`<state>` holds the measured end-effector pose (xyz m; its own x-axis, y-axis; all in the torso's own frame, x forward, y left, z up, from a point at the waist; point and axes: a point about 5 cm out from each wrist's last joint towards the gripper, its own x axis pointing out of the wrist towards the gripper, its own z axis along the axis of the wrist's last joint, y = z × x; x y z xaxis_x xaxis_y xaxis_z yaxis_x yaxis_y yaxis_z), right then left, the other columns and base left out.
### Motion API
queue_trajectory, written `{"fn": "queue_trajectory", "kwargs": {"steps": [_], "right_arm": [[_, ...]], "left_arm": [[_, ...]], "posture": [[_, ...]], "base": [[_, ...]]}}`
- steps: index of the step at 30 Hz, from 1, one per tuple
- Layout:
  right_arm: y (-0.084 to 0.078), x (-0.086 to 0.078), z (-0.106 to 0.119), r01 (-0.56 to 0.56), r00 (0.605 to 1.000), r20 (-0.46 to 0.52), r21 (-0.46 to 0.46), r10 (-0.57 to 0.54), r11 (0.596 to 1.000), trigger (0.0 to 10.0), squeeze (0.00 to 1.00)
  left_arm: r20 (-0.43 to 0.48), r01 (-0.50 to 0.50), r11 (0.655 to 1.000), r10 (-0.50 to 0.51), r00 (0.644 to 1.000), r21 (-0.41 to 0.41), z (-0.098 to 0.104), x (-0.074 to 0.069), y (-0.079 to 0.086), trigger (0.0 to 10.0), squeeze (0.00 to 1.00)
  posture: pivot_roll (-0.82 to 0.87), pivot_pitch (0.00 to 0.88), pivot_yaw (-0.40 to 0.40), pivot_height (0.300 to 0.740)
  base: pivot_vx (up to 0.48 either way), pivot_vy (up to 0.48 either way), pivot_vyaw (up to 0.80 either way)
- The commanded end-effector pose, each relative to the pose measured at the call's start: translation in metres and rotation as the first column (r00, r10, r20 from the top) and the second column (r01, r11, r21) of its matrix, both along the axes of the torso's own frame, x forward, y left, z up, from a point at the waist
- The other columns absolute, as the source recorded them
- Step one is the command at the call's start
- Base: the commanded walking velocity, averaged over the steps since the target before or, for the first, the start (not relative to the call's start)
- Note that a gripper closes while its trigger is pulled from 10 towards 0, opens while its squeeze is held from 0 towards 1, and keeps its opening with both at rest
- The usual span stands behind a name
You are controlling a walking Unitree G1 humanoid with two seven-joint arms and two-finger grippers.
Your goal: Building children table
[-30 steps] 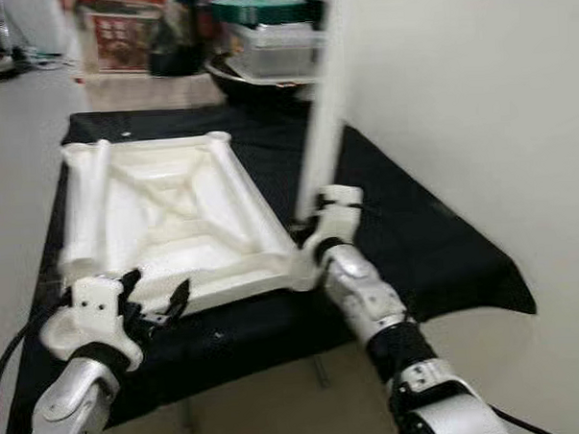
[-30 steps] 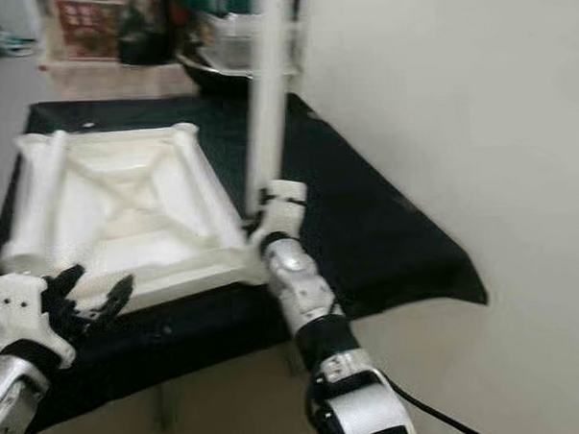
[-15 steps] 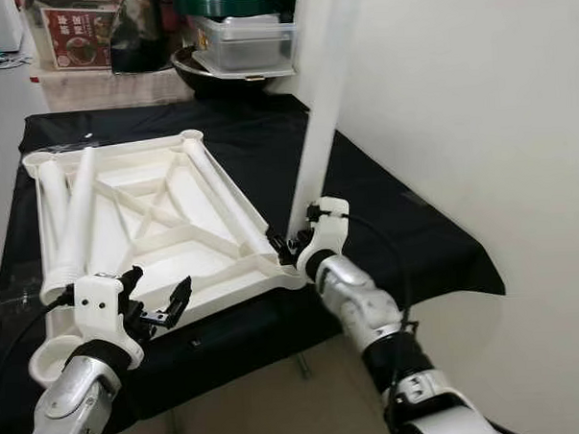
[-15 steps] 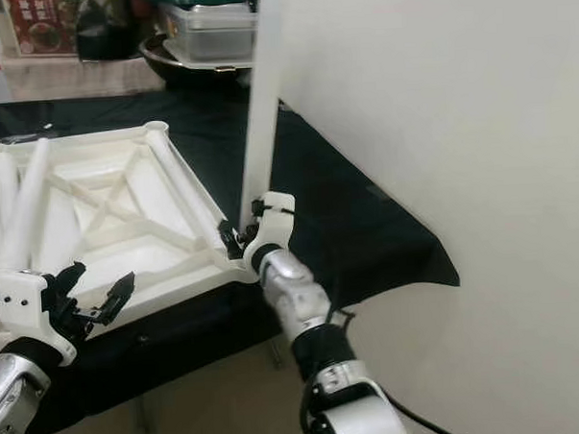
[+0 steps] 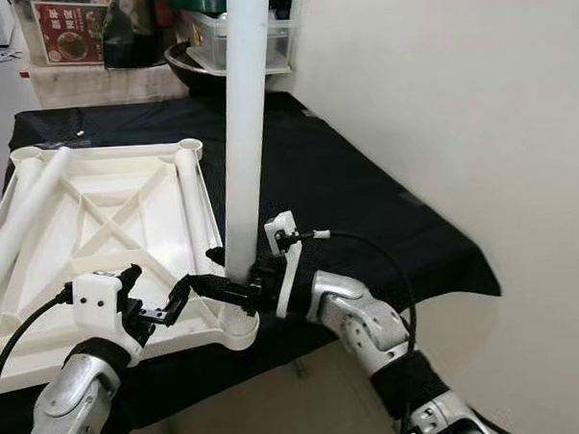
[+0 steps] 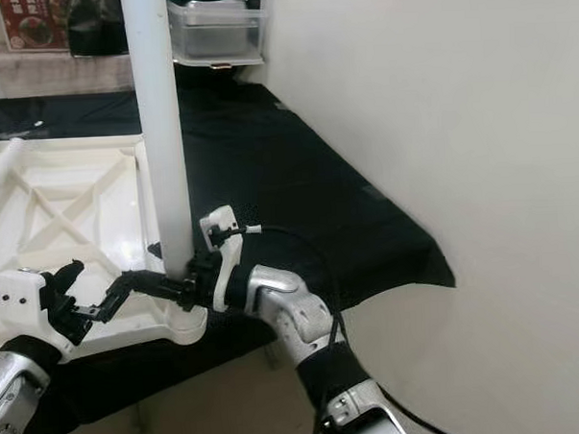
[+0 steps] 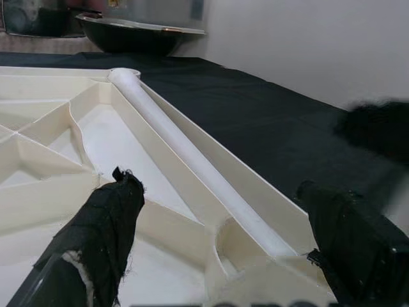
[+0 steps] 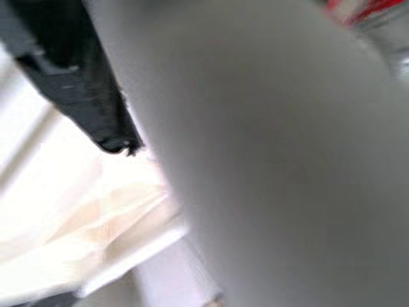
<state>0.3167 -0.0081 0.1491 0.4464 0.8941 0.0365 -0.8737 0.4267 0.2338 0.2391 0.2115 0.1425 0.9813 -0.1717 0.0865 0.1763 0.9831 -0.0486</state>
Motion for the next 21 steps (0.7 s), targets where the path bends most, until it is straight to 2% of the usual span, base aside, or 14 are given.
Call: {"fn": "queue_trajectory", "kwargs": {"steps": [1,2,4,5,7,8,11,13,14,17,18,19,20,21], "right_arm": [[-0.015,0.02,-0.012,0.269,0.96,-0.049,-0.107,-0.275,0.957,0.0,0.0],[-0.015,0.02,-0.012,0.269,0.96,-0.049,-0.107,-0.275,0.957,0.0,0.0],[-0.041,0.035,-0.027,0.544,0.809,-0.102,-0.24,-0.578,0.804,0.0,0.0],[-0.041,0.035,-0.027,0.544,0.809,-0.102,-0.24,-0.578,0.804,0.0,0.0],[-0.066,0.041,-0.037,0.708,0.64,-0.061,-0.34,-0.766,0.619,0.0,0.0],[-0.066,0.041,-0.037,0.708,0.64,-0.061,-0.34,-0.766,0.619,0.0,0.0],[-0.087,0.041,-0.046,0.787,0.495,-0.012,-0.417,-0.869,0.454,0.0,0.0],[-0.087,0.041,-0.046,0.787,0.495,-0.012,-0.417,-0.869,0.454,0.0,0.0],[-0.093,0.041,-0.048,0.812,0.438,0.017,-0.437,-0.899,0.387,0.0,0.0],[-0.091,0.042,-0.049,0.805,0.44,0.017,-0.452,-0.898,0.385,0.2,0.0],[-0.088,0.044,-0.048,0.805,0.439,0.01,-0.449,-0.898,0.388,9.4,0.0],[-0.085,0.045,-0.047,0.803,0.442,0.002,-0.445,-0.897,0.396,9.4,0.0],[-0.077,0.046,-0.04,0.798,0.486,-0.043,-0.387,-0.873,0.463,10.0,0.68],[-0.07,0.048,-0.033,0.781,0.54,-0.072,-0.329,-0.839,0.531,10.0,1.0]], "left_arm": [[-0.008,0.009,1.0,-0.009,1.0,-0.006,-0.003,-0.002,-0.002,10.0,0.0],[-0.008,0.009,1.0,-0.009,1.0,-0.006,-0.003,-0.002,-0.002,10.0,0.0],[-0.008,0.01,1.0,-0.01,1.0,-0.007,-0.002,-0.001,-0.002,10.0,0.0],[-0.008,0.01,1.0,-0.01,1.0,-0.007,-0.002,-0.001,-0.002,10.0,0.0],[-0.008,0.011,1.0,-0.011,1.0,-0.007,-0.002,-0.001,-0.003,10.0,0.0],[-0.008,0.011,1.0,-0.011,1.0,-0.007,-0.002,-0.001,-0.003,10.0,0.0],[-0.008,0.01,1.0,-0.01,1.0,-0.007,-0.002,-0.001,-0.002,10.0,0.0],[-0.008,0.01,1.0,-0.01,1.0,-0.007,-0.002,-0.001,-0.002,10.0,0.0],[-0.008,0.01,1.0,-0.01,1.0,-0.006,-0.002,-0.001,-0.003,10.0,0.0],[-0.008,0.009,1.0,-0.009,1.0,-0.006,-0.003,-0.001,-0.003,10.0,0.0],[-0.008,0.009,1.0,-0.009,1.0,-0.006,-0.003,-0.001,-0.003,10.0,0.0],[-0.008,0.008,1.0,-0.008,1.0,-0.006,-0.003,-0.001,-0.003,10.0,0.0],[-0.007,0.007,1.0,-0.007,1.0,-0.007,-0.003,-0.001,-0.003,10.0,0.0],[-0.007,0.007,1.0,-0.007,1.0,-0.007,-0.003,-0.001,-0.003,10.0,0.0]], "posture": [[0.2,0.0,-0.154,0.74],[0.2,0.0,-0.154,0.74],[0.2,0.0,-0.151,0.74],[0.2,0.0,-0.151,0.74],[0.2,0.0,-0.151,0.74],[0.2,0.0,-0.151,0.74],[0.2,0.0,-0.15,0.74],[0.2,0.0,-0.15,0.74],[0.2,0.0,-0.15,0.74],[0.2,0.0,-0.152,0.74],[0.2,0.0,-0.153,0.74],[0.2,0.0,-0.153,0.74],[0.2,0.0,-0.156,0.74],[0.2,0.0,-0.156,0.74]], "base": [[0.0,0.0,0.0],[0.0,0.0,0.0],[0.0,0.0,0.0],[0.0,0.0,0.0],[0.0,0.0,0.0],[0.0,0.0,0.0],[0.0,0.0,0.0],[0.0,0.0,0.0],[0.0,0.0,0.0],[0.0,0.0,0.0],[0.0,0.0,0.0],[0.0,0.0,0.0],[0.0,0.0,0.0],[0.0,0.0,0.0]]}}
